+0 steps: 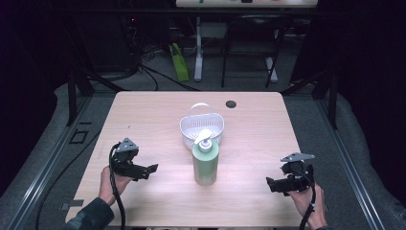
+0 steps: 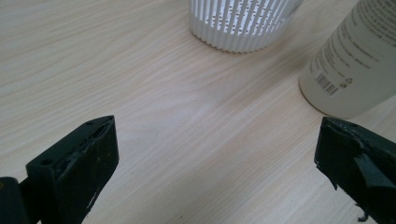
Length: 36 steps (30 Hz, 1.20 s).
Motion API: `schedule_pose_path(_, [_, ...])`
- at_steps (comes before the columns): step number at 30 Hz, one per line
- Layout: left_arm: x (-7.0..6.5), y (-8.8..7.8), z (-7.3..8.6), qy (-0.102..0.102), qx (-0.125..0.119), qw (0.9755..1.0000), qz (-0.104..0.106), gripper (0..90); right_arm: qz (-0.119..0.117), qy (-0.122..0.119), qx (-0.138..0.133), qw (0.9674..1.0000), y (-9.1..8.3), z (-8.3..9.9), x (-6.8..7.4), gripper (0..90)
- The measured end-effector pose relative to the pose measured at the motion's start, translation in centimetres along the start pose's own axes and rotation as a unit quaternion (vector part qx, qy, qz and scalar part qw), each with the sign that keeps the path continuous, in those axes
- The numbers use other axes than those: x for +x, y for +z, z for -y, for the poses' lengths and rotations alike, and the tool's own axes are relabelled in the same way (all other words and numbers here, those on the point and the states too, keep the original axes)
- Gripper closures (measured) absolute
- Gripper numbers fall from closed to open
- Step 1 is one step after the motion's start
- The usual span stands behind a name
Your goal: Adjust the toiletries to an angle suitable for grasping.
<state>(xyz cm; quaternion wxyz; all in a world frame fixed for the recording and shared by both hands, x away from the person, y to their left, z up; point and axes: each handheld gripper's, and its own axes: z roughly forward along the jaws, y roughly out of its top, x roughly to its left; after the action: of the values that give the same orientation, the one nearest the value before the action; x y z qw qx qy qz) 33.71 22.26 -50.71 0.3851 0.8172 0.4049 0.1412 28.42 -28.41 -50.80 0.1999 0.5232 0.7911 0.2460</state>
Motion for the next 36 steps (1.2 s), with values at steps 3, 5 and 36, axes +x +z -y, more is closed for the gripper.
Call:
schedule_pose_path(3, [-0.3,0.0,-0.1,0.004,-0.002,1.0,0.005,0.0,0.001,-0.003,0.0,1.0,0.0,0.0,0.0,0.0])
schedule_pose_path(5, [-0.4,0.0,-0.2,0.003,-0.003,1.0,0.006,0.0,0.0,-0.003,0.001,1.0,0.0,0.0,0.0,0.0])
schedule_pose_path(36, [-7.1,2.7,-3.5,0.075,0.0,0.992,0.101,0.0,0.003,-0.007,0.011,0.9999,0.6,0.0,0.0,0.0])
